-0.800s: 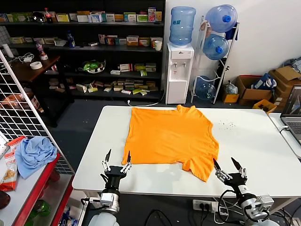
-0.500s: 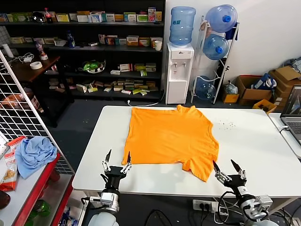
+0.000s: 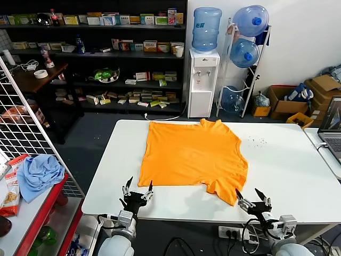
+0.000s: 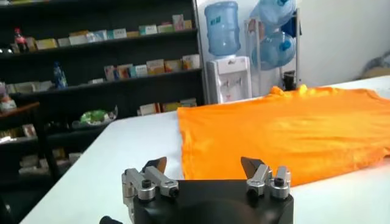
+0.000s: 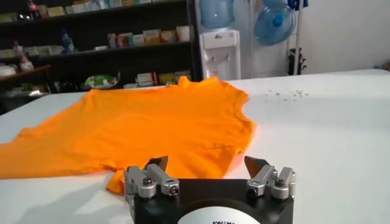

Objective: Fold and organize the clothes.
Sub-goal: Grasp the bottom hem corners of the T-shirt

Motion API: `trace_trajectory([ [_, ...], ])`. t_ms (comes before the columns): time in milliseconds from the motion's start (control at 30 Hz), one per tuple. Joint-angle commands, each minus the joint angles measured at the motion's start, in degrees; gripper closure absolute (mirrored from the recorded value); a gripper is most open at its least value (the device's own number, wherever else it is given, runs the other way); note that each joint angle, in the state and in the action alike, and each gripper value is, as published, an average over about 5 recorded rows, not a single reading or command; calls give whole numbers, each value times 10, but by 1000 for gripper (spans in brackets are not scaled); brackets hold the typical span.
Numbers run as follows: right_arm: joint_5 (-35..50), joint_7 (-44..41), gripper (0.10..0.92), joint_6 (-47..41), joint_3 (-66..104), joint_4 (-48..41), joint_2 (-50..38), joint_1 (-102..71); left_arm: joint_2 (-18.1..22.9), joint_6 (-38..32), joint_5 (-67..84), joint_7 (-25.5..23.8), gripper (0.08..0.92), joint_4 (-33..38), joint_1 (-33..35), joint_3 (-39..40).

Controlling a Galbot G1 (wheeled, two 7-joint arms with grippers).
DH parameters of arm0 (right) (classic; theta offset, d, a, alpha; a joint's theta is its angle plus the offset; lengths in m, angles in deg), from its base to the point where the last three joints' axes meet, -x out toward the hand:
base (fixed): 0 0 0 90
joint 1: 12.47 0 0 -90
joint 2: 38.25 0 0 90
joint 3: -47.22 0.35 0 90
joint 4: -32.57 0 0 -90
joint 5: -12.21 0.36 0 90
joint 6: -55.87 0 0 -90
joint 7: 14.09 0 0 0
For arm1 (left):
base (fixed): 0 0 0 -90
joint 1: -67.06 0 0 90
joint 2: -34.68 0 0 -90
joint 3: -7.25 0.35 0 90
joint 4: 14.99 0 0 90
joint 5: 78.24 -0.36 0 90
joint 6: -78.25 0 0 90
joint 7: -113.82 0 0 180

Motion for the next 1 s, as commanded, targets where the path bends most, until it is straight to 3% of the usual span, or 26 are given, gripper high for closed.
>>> trace_trajectory([
  [33,4,16,203,-27,-19,-25,5,28,-11,50,33,-7,177,-21,-20,5],
  [600,-4,34,219,-30,-49,-66,33,73,-15,50,52,-2,180,-46,-32,2],
  [733,-10,40,319,-33,-55,-67,39,82,-16,50,61,-3,233,-49,-32,-1],
  [1000,-16,47,544,-32,-55,-64,40,78,-18,45,77,-2,466,-43,-29,-5],
])
